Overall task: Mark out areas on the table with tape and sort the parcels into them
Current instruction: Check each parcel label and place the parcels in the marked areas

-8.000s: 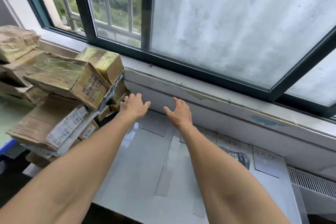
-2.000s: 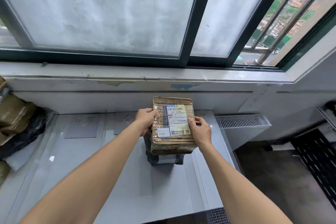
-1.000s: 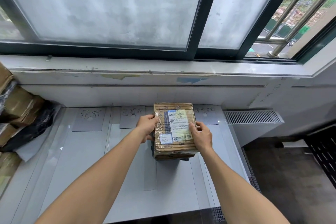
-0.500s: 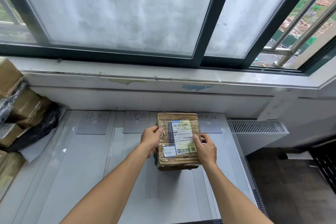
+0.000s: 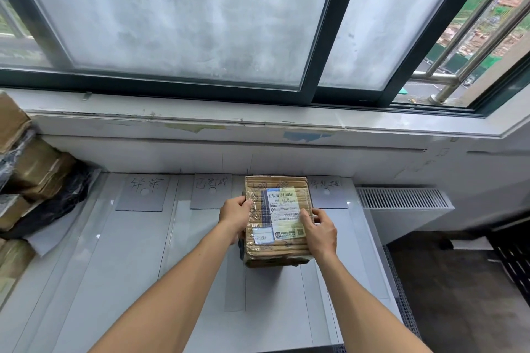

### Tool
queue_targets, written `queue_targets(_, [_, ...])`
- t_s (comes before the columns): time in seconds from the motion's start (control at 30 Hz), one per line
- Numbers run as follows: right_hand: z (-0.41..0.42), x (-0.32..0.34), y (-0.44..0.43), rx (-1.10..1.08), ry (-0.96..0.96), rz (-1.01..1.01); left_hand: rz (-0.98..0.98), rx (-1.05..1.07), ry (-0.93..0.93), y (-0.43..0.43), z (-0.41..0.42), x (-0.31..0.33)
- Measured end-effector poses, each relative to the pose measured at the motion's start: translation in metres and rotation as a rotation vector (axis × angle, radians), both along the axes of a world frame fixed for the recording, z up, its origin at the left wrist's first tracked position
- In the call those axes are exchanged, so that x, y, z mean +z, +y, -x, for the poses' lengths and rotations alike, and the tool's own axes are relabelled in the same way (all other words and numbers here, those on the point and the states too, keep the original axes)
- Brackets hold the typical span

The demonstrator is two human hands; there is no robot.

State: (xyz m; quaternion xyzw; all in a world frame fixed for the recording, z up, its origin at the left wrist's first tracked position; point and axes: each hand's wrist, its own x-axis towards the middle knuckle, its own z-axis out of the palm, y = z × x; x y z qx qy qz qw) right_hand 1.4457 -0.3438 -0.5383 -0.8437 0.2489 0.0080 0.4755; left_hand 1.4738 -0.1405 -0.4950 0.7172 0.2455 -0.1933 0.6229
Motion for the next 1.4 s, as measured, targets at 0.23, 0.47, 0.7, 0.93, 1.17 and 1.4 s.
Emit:
queue_targets(0.23, [0.000, 0.004, -0.004, 0.048, 0.045, 0.005, -0.004, 0.009, 0.030, 0.001, 0.001, 0.003])
queue_targets(0.47, [-0.006, 0.019, -0.013, 0.033, 0.064, 0.071, -0.068, -0.008, 0.062, 0.014, -0.008, 0.011])
queue_targets(0.7, [-0.031, 0.051, -0.002, 0.128, -0.042, 0.304, -0.418, -0.146, -0.135, 0.034, -0.039, 0.038])
queue_targets(0.93, [-0.066, 0.089, 0.054, 0.248, -0.157, 0.451, -0.522, -0.200, -0.232, 0.065, -0.047, 0.080])
queue_targets(1.17, [-0.095, 0.128, 0.182, 0.498, -0.295, 0.426, -0.712, -0.092, -0.314, 0.187, -0.045, 0.132])
queue_targets(1.4, [-0.098, 0.160, 0.356, 0.771, -0.422, 0.377, -0.838, 0.175, -0.345, 0.363, -0.021, 0.171])
